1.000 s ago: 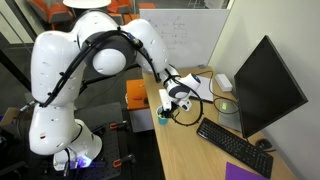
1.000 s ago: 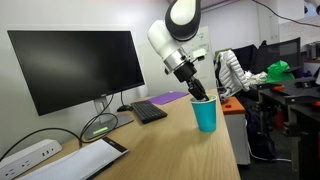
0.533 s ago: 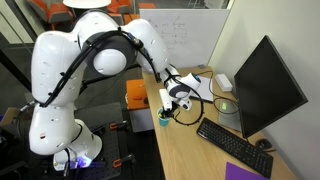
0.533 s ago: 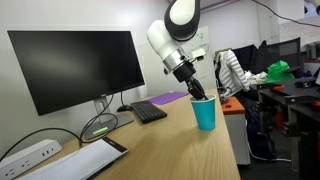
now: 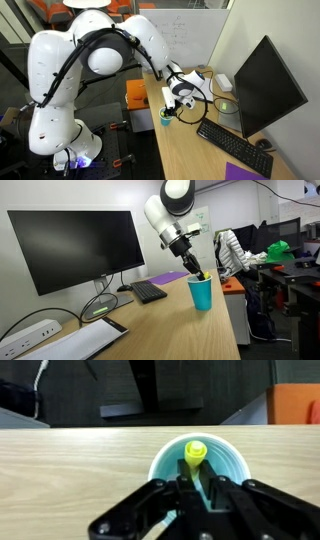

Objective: Remove the yellow marker from the blue cup

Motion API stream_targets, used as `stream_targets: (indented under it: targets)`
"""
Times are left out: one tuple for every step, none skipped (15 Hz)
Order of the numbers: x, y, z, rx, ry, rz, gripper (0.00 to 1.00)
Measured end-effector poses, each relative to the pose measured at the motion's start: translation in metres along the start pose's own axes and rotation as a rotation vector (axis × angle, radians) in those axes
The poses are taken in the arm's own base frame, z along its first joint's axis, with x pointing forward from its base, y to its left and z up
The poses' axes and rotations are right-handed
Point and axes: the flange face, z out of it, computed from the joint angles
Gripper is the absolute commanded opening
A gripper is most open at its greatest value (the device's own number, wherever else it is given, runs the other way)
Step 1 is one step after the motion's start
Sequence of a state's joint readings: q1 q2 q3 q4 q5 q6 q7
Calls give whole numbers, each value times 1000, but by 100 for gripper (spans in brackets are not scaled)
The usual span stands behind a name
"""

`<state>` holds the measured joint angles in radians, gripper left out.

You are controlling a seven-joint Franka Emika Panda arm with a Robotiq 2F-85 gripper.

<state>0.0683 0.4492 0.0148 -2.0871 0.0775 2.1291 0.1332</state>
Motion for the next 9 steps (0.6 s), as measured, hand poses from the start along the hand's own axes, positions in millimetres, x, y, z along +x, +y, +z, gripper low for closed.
stream_targets:
  targets:
    - [-2,3,-6,6,-3,-7,4]
    - [-5,6,-13,12,-6,-15,4]
    - [-8,9,-22,19,-8,-19,4]
    - [-13,13,-32,30,-11,-28,4]
    - [-18,16,-43,47,-17,-38,4]
    - [-24,19,-53,69,-23,-50,4]
    - [-30,21,-64,95,-28,-63,4]
    - [-37,23,-76,124,-32,-76,4]
    - [-44,24,-87,153,-34,-90,4]
